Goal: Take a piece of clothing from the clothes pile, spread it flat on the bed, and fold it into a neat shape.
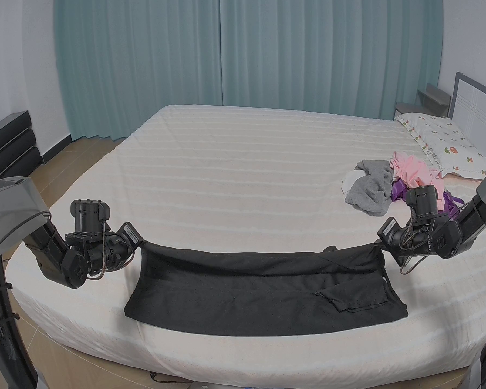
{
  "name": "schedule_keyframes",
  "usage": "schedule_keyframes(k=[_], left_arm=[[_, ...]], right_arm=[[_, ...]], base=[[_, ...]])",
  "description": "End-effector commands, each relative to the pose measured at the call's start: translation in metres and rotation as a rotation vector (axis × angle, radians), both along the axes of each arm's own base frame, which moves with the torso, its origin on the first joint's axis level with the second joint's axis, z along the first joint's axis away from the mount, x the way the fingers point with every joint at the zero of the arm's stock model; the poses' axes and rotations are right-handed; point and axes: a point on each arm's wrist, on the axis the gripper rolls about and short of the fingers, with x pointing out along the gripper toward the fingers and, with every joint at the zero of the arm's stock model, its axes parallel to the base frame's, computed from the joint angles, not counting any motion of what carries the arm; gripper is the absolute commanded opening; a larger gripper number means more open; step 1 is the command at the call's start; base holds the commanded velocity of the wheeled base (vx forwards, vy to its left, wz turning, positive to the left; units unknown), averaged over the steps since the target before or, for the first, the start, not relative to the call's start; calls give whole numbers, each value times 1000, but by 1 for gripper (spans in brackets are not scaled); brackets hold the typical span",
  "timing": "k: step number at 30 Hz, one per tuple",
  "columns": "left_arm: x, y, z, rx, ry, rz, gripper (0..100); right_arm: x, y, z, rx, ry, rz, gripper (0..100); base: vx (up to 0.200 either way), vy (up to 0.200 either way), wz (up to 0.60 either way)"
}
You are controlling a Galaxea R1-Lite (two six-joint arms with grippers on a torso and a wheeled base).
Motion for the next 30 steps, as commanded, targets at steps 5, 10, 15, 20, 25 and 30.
schedule_keyframes(k=[5,10,15,20,25,30], left_arm=[[18,1,17,-8,-85,7,0],[33,4,18,-10,-115,21,0],[44,9,15,-11,-134,35,0],[46,9,15,-12,-146,33,0],[46,9,15,-12,-150,33,0],[44,9,13,-9,-140,31,0]], right_arm=[[14,1,14,20,-70,-10,0],[29,1,21,45,-116,-30,0],[46,3,24,45,-157,-28,0],[55,2,29,49,-206,-27,0],[58,2,24,26,-215,-7,0],[61,-6,28,3,-273,-8,0]], base=[[0,0,0],[0,0,0],[0,0,0],[0,0,0],[0,0,0],[0,0,0]])
